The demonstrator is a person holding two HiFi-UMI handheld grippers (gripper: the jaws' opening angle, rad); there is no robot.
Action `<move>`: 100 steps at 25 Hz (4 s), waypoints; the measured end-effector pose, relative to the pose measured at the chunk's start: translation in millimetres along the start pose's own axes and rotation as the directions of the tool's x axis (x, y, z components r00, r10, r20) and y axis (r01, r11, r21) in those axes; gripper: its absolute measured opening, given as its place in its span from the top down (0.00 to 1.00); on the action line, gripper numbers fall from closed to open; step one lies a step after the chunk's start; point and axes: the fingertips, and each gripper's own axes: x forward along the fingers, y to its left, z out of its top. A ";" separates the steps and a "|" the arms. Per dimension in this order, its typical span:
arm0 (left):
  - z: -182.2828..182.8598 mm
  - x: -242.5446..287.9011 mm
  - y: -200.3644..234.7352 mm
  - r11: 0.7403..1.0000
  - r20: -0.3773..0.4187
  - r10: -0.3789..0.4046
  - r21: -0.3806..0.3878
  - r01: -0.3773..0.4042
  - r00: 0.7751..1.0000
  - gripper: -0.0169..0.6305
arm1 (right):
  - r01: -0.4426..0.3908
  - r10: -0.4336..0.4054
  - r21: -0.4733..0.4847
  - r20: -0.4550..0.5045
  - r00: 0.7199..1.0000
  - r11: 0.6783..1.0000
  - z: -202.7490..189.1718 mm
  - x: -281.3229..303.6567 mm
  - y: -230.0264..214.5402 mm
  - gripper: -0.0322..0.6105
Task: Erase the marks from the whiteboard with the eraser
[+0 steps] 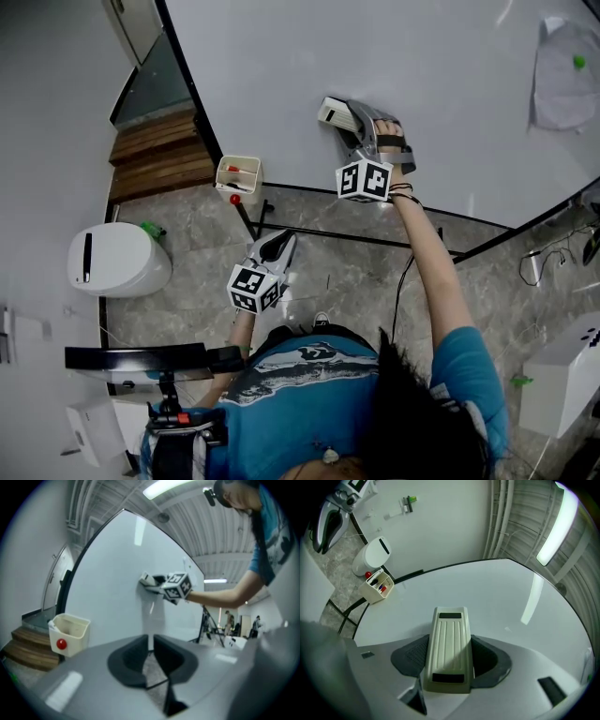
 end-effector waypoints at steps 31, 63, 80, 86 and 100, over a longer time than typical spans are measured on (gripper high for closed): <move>-9.7 -1.8 -17.2 0.996 -0.009 -0.083 0.011 0.083 0.997 0.94 | 0.082 -0.077 0.253 -0.030 0.997 0.964 -6.3 -61.4 -99.3 0.54; -49.3 -119.1 -183.4 0.993 0.019 -0.105 -0.048 0.106 0.994 0.94 | -0.155 0.319 0.656 -0.137 0.938 0.739 11.8 -372.5 155.2 0.54; -103.6 -213.2 -331.5 0.999 -0.029 -0.005 -0.034 0.004 1.000 0.94 | -0.259 0.396 0.722 -0.023 0.918 0.642 36.1 -539.9 192.2 0.54; -102.3 -241.7 -330.4 0.999 -0.017 0.028 -0.039 -0.028 0.999 0.94 | -0.269 0.408 0.742 -0.006 0.913 0.614 61.3 -559.3 198.6 0.54; -116.3 -370.9 -302.6 0.997 0.012 0.055 -0.062 -0.054 0.998 0.94 | -0.281 0.441 0.808 0.030 0.897 0.517 181.1 -605.9 244.7 0.54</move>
